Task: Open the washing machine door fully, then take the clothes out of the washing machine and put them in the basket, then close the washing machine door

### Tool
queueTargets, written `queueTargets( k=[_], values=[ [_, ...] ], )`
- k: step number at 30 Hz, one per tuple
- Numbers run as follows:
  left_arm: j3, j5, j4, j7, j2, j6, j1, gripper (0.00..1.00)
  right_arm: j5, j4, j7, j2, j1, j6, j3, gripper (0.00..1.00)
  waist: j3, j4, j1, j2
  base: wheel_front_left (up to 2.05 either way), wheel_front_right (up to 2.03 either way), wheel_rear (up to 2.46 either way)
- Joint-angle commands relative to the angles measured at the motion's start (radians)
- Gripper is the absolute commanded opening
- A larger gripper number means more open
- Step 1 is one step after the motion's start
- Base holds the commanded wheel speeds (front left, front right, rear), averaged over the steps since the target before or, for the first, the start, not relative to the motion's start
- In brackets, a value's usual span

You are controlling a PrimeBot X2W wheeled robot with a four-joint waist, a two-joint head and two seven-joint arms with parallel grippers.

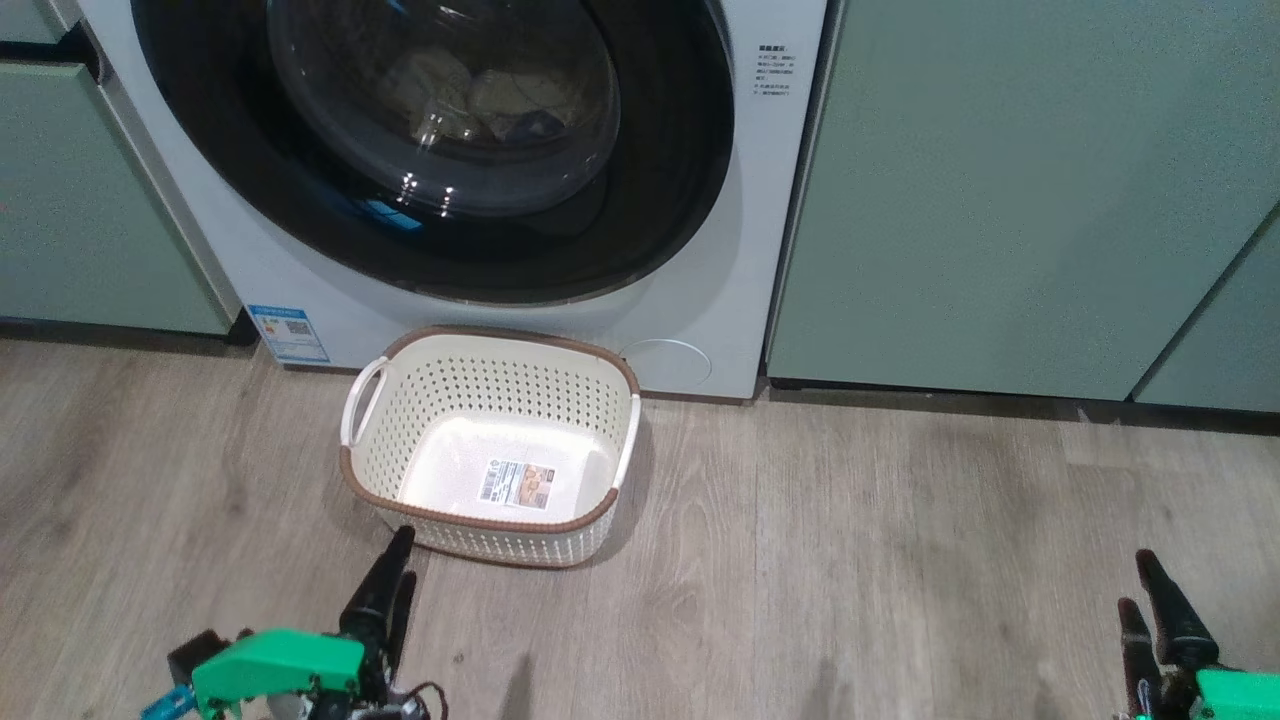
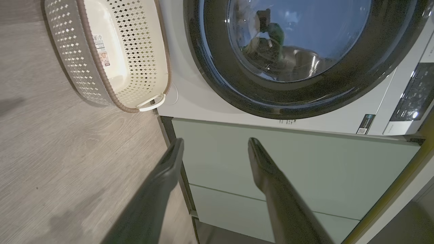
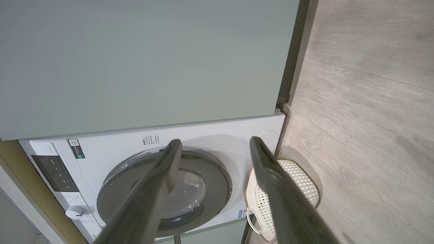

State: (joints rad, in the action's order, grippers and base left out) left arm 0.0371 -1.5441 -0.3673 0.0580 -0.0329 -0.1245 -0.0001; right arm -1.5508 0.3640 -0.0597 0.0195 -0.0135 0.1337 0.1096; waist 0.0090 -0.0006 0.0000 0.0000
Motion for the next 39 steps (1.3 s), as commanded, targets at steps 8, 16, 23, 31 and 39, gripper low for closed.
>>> queueTargets(
  k=[8,16,23,31,39],
  values=[
    [0.011,0.119,0.057,-0.03,-0.018,-0.004,-0.074,1.0,0.124,-0.069,0.031,0.012,0.069,-0.001,0.006,1.0,0.004,-0.001,0.0,0.0,0.0,0.0,0.0],
    [0.021,0.272,0.077,-0.057,-0.015,-0.004,-0.094,1.0,0.272,-0.11,0.058,0.014,0.082,-0.001,0.005,1.0,0.008,-0.003,0.0,0.0,0.0,0.0,0.0],
    [0.036,0.387,0.086,-0.077,-0.01,-0.004,-0.112,1.0,0.39,-0.125,0.079,0.015,0.09,-0.001,0.01,1.0,0.011,-0.003,0.0,0.0,0.0,0.0,0.0],
    [0.045,0.524,0.102,-0.101,-0.009,-0.004,-0.126,1.0,0.534,-0.139,0.102,0.017,0.104,-0.001,0.008,1.0,0.015,-0.003,0.0,0.0,0.0,0.0,0.0],
    [0.032,0.649,0.116,-0.124,-0.01,0.006,-0.144,1.0,0.678,-0.163,0.126,0.018,0.113,-0.001,-0.009,1.0,0.018,-0.001,0.0,0.0,0.0,0.0,0.0]
  ],
)
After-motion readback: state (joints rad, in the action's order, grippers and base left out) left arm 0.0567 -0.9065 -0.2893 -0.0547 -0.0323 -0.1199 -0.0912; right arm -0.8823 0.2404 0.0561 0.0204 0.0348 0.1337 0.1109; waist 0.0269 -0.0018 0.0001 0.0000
